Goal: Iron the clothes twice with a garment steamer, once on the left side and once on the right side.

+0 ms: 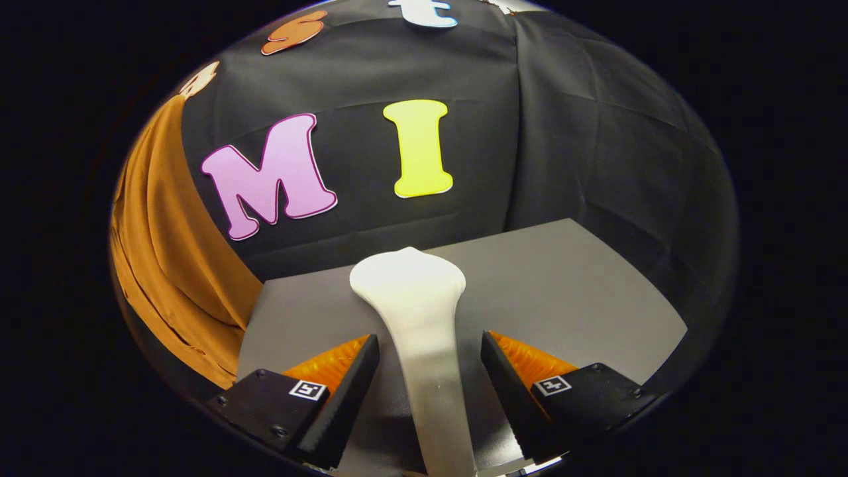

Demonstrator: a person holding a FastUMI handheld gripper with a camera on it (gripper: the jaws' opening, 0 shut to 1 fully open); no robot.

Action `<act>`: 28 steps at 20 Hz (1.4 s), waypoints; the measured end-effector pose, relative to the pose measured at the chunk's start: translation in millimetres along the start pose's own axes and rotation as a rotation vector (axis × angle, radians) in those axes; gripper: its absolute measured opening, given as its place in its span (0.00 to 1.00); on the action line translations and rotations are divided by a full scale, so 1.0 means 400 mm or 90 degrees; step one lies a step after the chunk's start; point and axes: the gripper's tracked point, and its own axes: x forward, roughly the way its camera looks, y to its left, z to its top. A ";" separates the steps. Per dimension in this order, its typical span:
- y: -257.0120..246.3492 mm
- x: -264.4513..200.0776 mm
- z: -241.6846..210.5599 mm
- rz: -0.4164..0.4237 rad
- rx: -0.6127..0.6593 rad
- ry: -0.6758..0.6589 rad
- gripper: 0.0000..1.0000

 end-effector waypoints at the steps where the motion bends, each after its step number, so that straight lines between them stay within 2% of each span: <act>1: -0.003 0.007 -0.008 -0.002 0.000 0.010 0.97; 2: -0.007 0.011 -0.017 -0.007 0.000 0.022 0.92; 3: -0.004 0.020 -0.023 -0.006 0.001 0.032 0.92; 5: -0.003 0.012 -0.027 -0.019 -0.009 0.040 0.81; 6: 0.001 0.026 -0.031 -0.018 -0.012 0.044 0.69; 9: 0.003 0.018 -0.026 0.000 -0.006 0.041 0.51; 14: -0.023 -0.024 0.013 -0.008 0.033 -0.009 0.50; 21: -0.012 -0.202 0.089 -0.008 0.063 -0.124 0.50; 26: 0.019 -0.316 0.101 -0.034 0.058 -0.177 0.50; 28: 0.055 -0.357 0.102 -0.028 0.065 -0.197 0.50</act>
